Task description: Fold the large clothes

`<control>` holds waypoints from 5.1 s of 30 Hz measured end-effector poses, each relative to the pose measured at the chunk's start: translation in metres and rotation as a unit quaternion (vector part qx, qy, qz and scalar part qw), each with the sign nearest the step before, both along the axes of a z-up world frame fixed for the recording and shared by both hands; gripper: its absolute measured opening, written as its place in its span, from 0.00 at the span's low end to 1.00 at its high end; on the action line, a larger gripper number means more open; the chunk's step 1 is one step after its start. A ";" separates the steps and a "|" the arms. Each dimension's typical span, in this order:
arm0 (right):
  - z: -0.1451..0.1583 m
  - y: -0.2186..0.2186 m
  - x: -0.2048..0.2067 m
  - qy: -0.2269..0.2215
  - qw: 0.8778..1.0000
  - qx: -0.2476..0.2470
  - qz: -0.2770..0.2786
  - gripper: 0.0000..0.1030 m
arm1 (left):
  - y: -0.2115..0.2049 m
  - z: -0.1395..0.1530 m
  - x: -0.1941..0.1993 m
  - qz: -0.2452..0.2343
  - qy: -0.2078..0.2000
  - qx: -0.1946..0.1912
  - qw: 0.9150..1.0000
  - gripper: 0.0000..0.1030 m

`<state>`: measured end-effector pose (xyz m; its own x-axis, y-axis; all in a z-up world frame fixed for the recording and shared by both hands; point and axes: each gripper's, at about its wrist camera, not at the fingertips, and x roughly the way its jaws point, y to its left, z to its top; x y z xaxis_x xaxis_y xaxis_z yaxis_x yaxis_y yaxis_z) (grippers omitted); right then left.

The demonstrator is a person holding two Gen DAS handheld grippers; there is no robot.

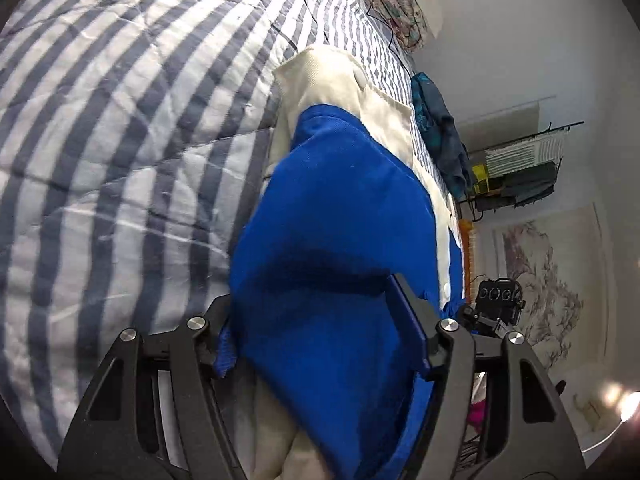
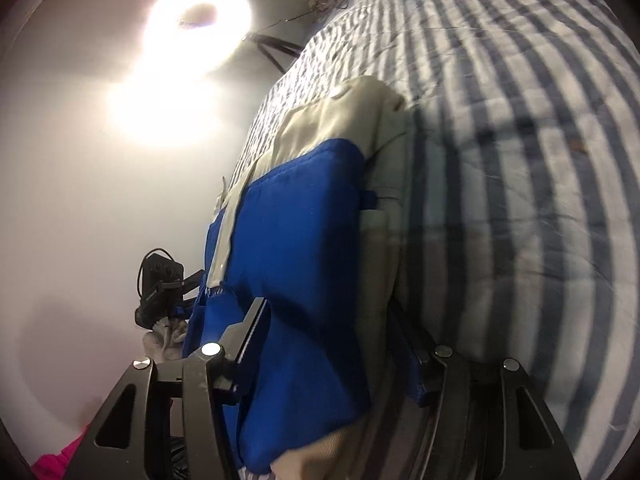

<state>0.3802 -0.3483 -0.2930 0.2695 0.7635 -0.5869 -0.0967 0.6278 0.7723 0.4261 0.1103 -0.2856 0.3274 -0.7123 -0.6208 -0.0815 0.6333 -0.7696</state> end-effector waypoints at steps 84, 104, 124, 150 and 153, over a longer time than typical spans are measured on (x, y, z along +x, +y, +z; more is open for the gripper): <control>0.124 0.051 -0.062 -0.190 0.901 -0.387 0.050 0.22 | -0.224 0.101 -0.030 -0.154 -0.259 0.291 0.908 0.19; 0.122 0.013 -0.062 -0.193 0.896 -0.399 0.025 0.21 | -0.254 0.090 0.005 -0.155 -0.220 0.241 0.932 0.18; 0.213 -0.100 0.078 -0.257 0.857 -0.443 -0.061 0.21 | -0.371 0.178 0.183 -0.172 -0.334 0.217 0.901 0.18; 0.172 -0.165 0.291 -0.257 0.844 -0.462 -0.085 0.21 | -0.440 0.126 0.397 -0.121 -0.316 0.210 0.917 0.17; 0.137 -0.189 0.314 -0.205 0.864 -0.449 -0.098 0.29 | -0.432 0.090 0.420 -0.123 -0.264 0.198 0.936 0.18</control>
